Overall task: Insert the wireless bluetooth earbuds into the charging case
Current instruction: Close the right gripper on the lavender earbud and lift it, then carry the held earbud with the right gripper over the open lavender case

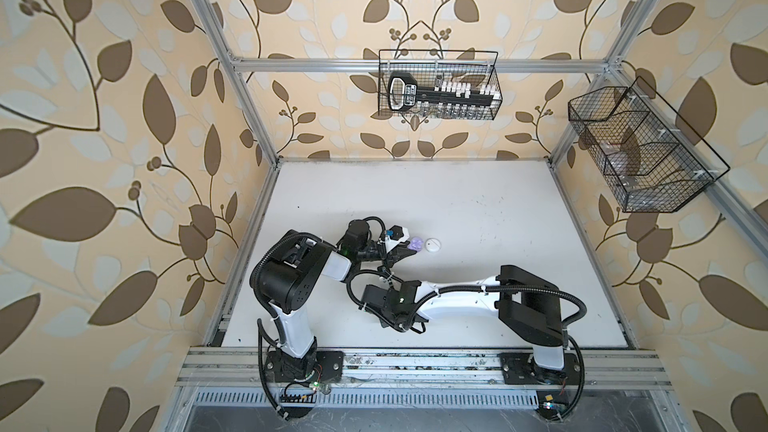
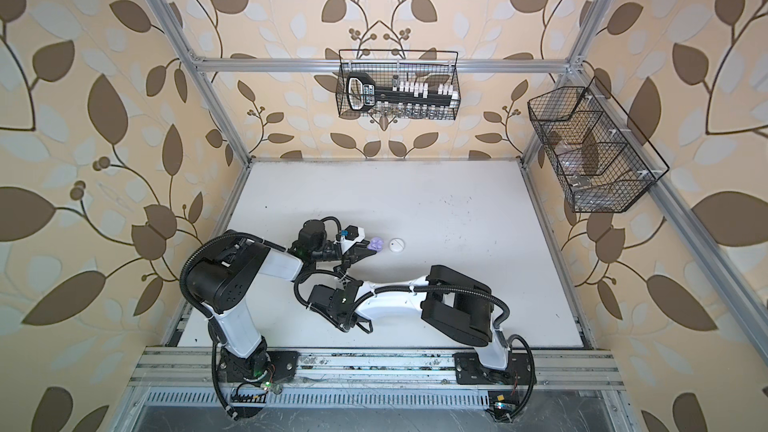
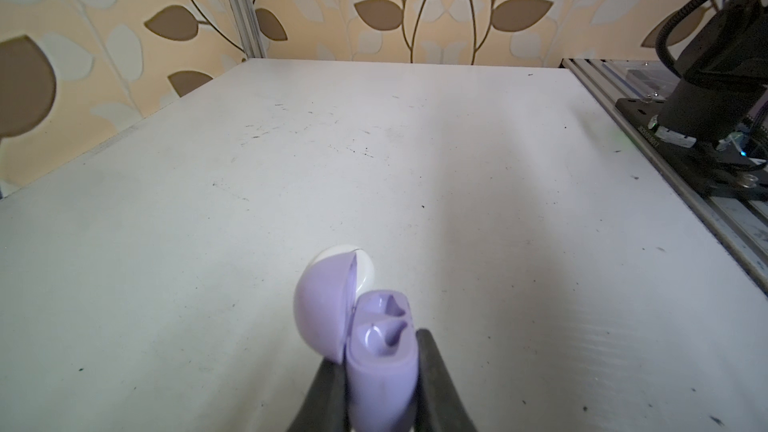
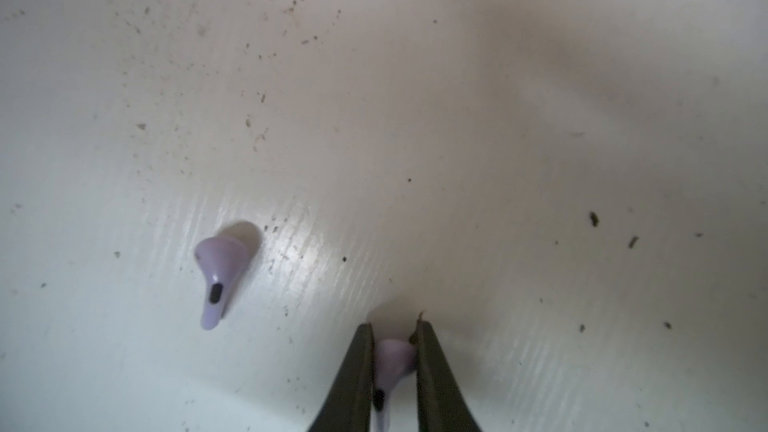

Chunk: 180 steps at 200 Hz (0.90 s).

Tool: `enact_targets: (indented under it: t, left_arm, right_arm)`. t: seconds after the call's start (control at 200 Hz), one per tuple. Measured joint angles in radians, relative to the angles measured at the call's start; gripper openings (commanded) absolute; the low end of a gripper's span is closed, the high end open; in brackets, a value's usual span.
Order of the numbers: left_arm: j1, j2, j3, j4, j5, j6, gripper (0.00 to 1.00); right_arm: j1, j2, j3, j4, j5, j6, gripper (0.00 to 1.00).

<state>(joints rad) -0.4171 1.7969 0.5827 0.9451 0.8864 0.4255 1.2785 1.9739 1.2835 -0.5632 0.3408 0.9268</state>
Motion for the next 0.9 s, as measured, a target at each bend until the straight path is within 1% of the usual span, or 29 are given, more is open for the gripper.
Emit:
enact_targets:
  t: [0.33,0.535,0.74,0.9]
  left_arm:
    - [0.000,0.000,0.000,0.000,0.000,0.000,0.02]
    - [0.000,0.000,0.000,0.000,0.000,0.000,0.02]
    - [0.000,0.001,0.000,0.001,0.000,0.000,0.01]
    - [0.000,0.002,0.000,0.001,0.000,-0.002,0.01]
  right_arm:
    - [-0.012,-0.101,-0.108,0.015,0.056,0.034,0.18]
    - [-0.029,-0.183,-0.171,0.064,0.092,0.062,0.17]
    - [-0.053,-0.288,-0.259,0.093,0.135,0.094,0.17]
    - [-0.079,-0.404,-0.325,0.112,0.178,0.114,0.18]
